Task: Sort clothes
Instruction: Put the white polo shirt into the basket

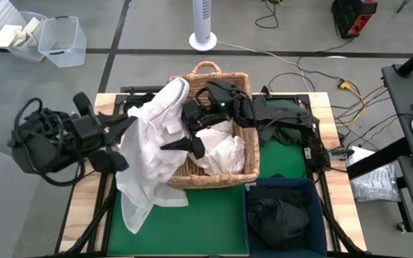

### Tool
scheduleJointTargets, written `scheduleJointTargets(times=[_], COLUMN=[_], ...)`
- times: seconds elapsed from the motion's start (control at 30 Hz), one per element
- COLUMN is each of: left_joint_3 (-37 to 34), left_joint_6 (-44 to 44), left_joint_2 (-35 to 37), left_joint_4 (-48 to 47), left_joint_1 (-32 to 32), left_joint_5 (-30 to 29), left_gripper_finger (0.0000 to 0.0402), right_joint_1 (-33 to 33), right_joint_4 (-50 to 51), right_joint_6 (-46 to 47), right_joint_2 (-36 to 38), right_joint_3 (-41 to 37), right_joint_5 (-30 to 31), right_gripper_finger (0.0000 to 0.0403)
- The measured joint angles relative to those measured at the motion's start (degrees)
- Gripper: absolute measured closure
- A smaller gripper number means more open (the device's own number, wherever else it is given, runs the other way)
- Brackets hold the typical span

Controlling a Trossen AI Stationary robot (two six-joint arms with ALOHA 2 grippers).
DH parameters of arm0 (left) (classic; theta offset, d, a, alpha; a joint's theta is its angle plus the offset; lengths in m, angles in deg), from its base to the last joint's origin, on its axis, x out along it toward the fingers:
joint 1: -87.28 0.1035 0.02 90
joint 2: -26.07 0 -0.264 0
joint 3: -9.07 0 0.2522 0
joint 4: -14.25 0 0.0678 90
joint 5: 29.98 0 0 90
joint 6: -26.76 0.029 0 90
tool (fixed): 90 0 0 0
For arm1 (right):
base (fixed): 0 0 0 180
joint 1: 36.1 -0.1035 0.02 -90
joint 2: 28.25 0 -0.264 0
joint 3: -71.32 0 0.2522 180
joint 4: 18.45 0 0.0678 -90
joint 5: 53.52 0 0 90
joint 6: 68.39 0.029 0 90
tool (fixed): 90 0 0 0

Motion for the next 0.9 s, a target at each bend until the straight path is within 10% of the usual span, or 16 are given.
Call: scheduleJointTargets(times=[0.6, 0.9], left_joint_3=[-0.02, -0.02], left_joint_6=[-4.36, -7.26], left_joint_2=[-5.33, -6.16], left_joint_4=[0.15, 0.48], left_joint_1=[8.08, 9.88], left_joint_5=[9.29, 13.68], left_gripper_finger=[0.0401, 0.0401], right_joint_1=[-2.85, -3.04], right_joint_4=[-7.66, -12.42], right_joint_6=[0.54, -1.08], right_joint_2=[-4.00, -4.52], right_joint_3=[0.21, 0.16], right_joint_5=[-1.02, -0.05], right_gripper_finger=[0.0051, 0.0148])
